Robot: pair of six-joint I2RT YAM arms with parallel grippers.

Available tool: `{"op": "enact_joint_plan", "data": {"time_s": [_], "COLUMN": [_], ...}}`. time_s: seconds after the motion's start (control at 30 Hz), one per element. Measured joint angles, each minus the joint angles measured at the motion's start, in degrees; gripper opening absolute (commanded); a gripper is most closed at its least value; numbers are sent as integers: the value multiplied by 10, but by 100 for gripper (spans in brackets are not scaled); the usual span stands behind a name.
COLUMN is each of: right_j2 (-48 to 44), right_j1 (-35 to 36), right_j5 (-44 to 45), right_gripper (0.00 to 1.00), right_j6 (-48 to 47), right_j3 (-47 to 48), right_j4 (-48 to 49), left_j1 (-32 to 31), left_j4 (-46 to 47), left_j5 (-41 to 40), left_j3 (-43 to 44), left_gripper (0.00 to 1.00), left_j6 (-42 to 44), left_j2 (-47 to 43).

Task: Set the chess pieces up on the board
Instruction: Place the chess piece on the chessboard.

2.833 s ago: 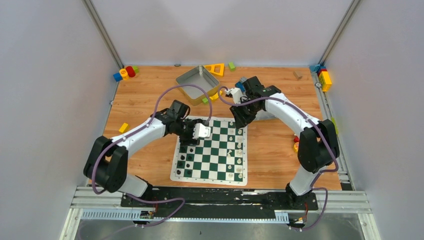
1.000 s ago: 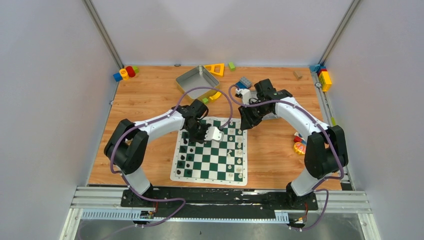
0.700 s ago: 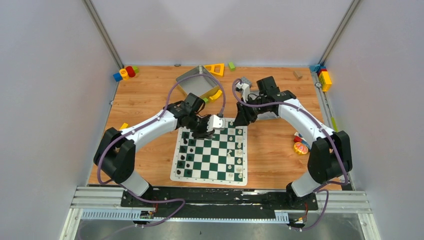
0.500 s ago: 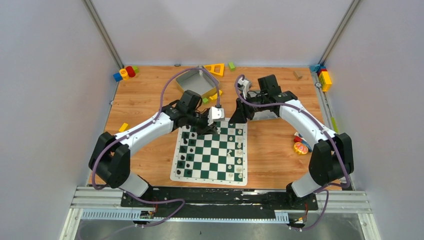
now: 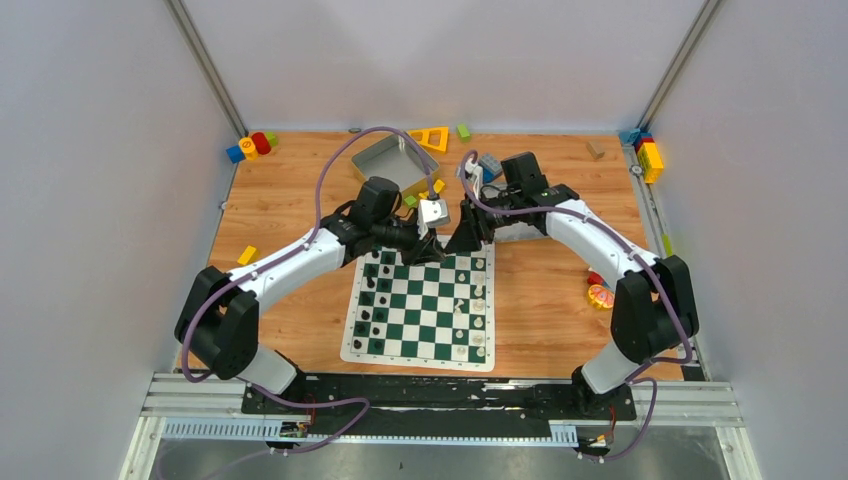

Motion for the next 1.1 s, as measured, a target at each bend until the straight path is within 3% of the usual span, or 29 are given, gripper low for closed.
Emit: {"op": "enact_joint_plan", "data": {"time_s": [0.4, 0.8, 0.93, 1.1], "right_j2": [11, 11, 11, 11], "right_j1": [7, 7, 7, 7], "right_j5": [-3, -10, -10, -1], "right_gripper": [35, 6, 0, 0], "right_j6": [0, 0, -2, -12], "right_j3": [-6, -15, -15, -15], "right_j4": [2, 1, 0, -4], "left_j1": [0, 0, 0, 0], "left_j4": [17, 17, 18, 16], "left_j5": [3, 3, 4, -7], "left_j3": [-6, -8, -10, -18], "left_gripper": [17, 20, 36, 65], "left_j6": [-16, -17, -15, -1], "left_j2": [-9, -16, -16, -19]}}
